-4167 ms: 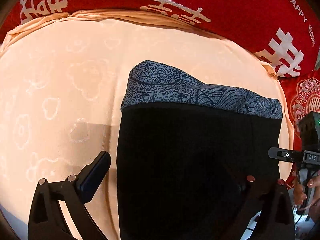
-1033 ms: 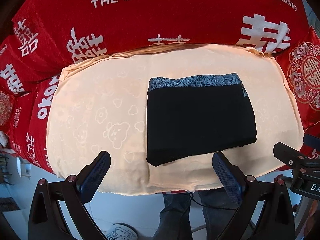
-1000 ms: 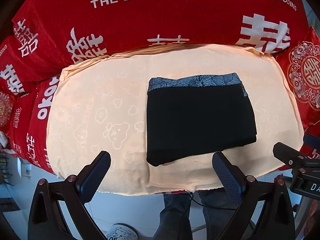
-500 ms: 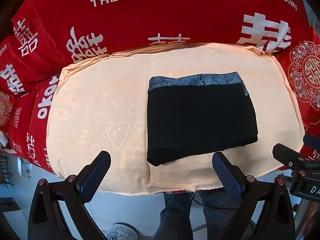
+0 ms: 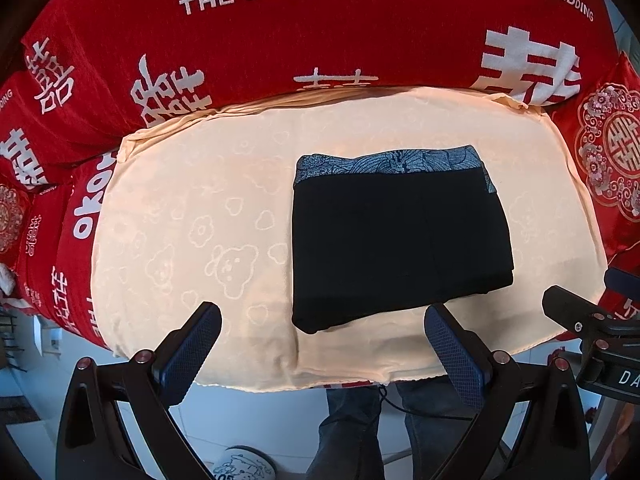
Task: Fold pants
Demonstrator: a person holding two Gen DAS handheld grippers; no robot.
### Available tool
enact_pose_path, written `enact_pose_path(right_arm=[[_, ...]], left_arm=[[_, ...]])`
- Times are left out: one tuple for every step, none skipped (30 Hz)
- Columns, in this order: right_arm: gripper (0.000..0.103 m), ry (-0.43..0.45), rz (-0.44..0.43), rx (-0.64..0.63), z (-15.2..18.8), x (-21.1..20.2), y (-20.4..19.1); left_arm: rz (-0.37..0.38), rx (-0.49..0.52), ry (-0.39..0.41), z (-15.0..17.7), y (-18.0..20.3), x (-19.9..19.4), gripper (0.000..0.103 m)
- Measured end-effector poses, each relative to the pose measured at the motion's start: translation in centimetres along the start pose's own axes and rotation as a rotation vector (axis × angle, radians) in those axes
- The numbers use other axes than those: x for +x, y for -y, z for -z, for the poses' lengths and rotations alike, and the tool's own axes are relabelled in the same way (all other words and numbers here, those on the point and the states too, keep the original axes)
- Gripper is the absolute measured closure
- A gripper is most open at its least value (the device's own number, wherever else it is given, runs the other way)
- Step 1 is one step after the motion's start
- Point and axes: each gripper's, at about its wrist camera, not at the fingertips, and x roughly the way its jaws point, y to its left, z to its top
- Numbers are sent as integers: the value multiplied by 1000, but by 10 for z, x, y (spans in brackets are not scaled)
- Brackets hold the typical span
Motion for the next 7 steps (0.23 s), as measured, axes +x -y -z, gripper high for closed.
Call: enact_pose_path(right_arm=[[0, -1, 0, 0, 0, 0, 0], [0, 0, -1, 0, 0, 0, 0], [0, -1, -1, 1, 0, 0, 0], [0, -1, -3, 0, 0, 0, 0], [0, -2, -4, 0, 0, 0, 0], [0, -2, -3, -1, 0, 1, 0], [0, -3, -4, 0, 0, 1, 0]], left_arm=[[-2, 0, 1, 0, 0, 0, 1], [-7, 0, 7, 0, 0, -1, 1], [-10, 1, 10, 0, 0, -1, 1], [-8, 2, 10, 0, 0, -1, 1], [-4, 2, 9, -1, 0, -1, 1], [-3, 2, 9, -1, 0, -1, 1], [-1, 1, 9, -1, 0, -1, 1]])
